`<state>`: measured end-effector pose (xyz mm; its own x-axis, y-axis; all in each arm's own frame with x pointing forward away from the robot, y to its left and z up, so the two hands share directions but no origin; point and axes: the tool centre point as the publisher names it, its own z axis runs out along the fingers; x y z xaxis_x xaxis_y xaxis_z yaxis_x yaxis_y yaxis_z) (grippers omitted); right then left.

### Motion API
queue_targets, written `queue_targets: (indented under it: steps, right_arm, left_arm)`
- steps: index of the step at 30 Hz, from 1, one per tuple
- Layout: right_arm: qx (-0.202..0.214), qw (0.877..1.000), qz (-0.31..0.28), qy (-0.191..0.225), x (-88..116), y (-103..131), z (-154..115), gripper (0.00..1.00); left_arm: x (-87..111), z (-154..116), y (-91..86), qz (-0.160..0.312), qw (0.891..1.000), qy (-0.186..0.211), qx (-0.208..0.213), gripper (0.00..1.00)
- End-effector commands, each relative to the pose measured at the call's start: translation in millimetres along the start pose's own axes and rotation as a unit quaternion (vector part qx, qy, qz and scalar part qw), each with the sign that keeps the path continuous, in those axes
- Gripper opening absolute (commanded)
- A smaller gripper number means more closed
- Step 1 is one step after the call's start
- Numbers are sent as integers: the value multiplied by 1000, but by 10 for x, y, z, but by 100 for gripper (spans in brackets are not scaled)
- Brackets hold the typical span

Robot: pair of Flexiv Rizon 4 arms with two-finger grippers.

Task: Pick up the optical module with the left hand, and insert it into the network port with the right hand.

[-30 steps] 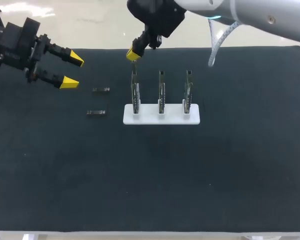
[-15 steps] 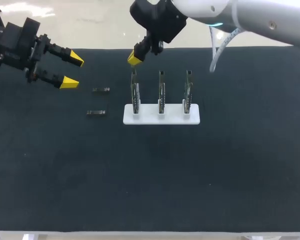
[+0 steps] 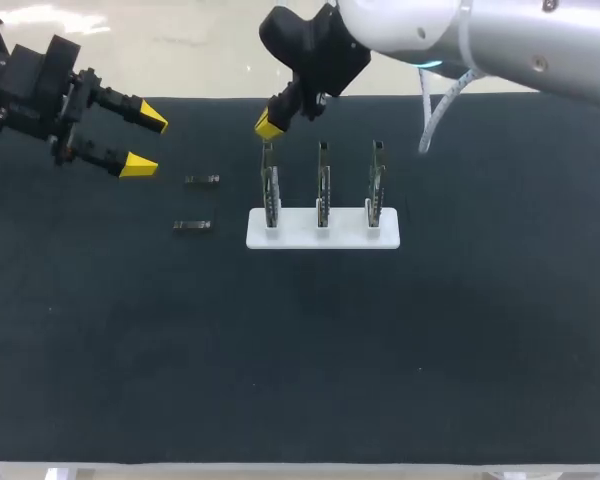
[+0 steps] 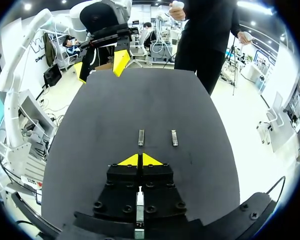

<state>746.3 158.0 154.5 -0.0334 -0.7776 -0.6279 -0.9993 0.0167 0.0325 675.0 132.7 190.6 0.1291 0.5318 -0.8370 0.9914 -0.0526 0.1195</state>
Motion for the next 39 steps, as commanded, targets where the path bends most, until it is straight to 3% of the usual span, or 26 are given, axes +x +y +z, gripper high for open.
queue_targets:
  steps: [1,20,30,39]
  right_arm:
    - [4,1000,-1,-5,45,2,44,0]
    - [6,1000,0,-12,111,27,158,0]
    - [13,1000,1,-13,-34,12,-120,0]
    - [23,999,10,-27,38,50,-435,0]
  left_arm:
    - [-5,6,-8,0,1000,2,-2,100]
    - [-5,6,-8,0,1000,2,-2,100]
    - [-5,6,-8,0,1000,2,-2,100]
    - [-5,6,-8,0,1000,2,-2,100]
